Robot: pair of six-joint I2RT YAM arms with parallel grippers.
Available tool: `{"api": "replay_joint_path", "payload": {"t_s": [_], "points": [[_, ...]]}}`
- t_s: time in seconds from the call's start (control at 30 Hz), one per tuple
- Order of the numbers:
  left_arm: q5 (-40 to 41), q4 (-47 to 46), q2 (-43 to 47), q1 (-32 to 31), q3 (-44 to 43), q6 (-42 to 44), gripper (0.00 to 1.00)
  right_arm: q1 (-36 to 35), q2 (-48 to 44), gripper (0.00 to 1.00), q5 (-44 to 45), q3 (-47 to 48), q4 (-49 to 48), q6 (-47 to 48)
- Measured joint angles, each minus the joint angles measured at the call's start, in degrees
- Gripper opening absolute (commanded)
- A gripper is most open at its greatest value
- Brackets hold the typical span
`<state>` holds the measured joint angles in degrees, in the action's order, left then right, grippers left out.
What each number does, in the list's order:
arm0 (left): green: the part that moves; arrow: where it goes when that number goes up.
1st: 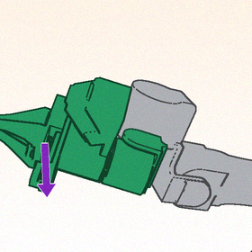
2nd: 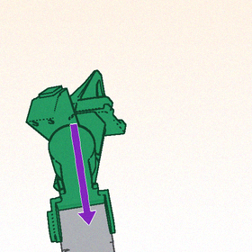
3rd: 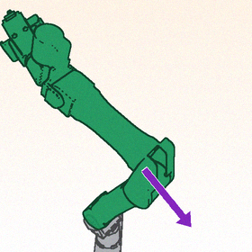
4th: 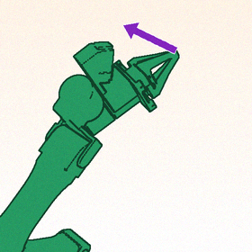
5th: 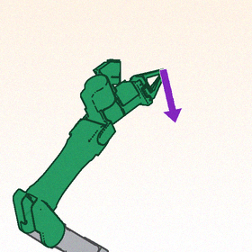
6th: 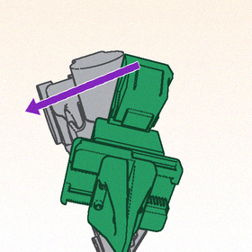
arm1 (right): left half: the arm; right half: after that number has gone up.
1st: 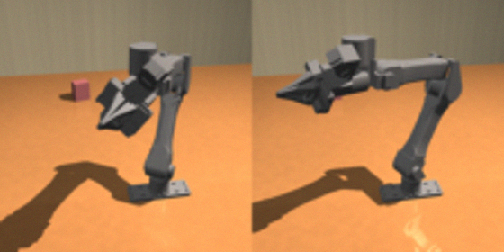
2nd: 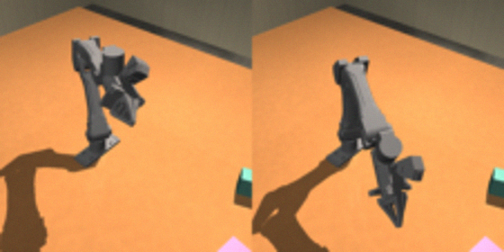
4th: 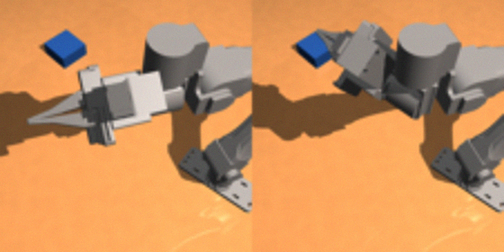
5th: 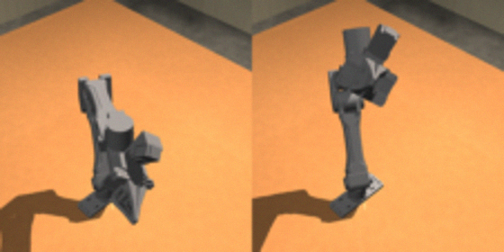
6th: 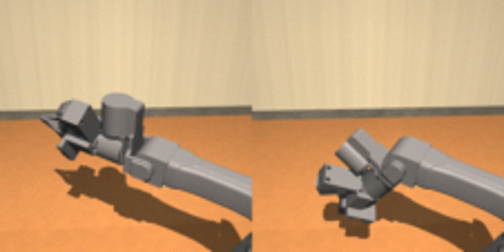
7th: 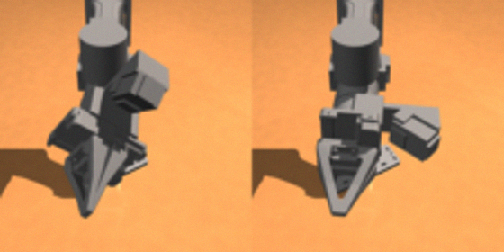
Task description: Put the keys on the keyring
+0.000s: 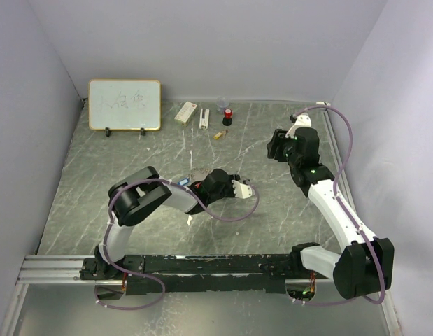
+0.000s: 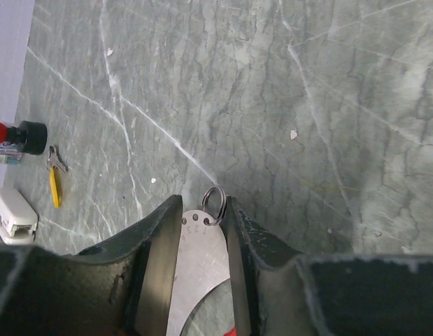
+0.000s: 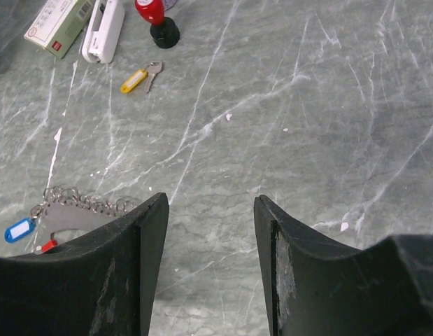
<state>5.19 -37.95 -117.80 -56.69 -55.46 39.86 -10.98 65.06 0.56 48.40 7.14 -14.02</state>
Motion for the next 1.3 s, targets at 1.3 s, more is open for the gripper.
{"api": "replay_joint_path", "payload": {"t_s": [1.3], "points": [[-39.9,-21.6,24.1,21.5,19.1,-32.5,0.07,0.7,0.0,0.49,-12.9,-1.9,-1.9,3.4]]}}
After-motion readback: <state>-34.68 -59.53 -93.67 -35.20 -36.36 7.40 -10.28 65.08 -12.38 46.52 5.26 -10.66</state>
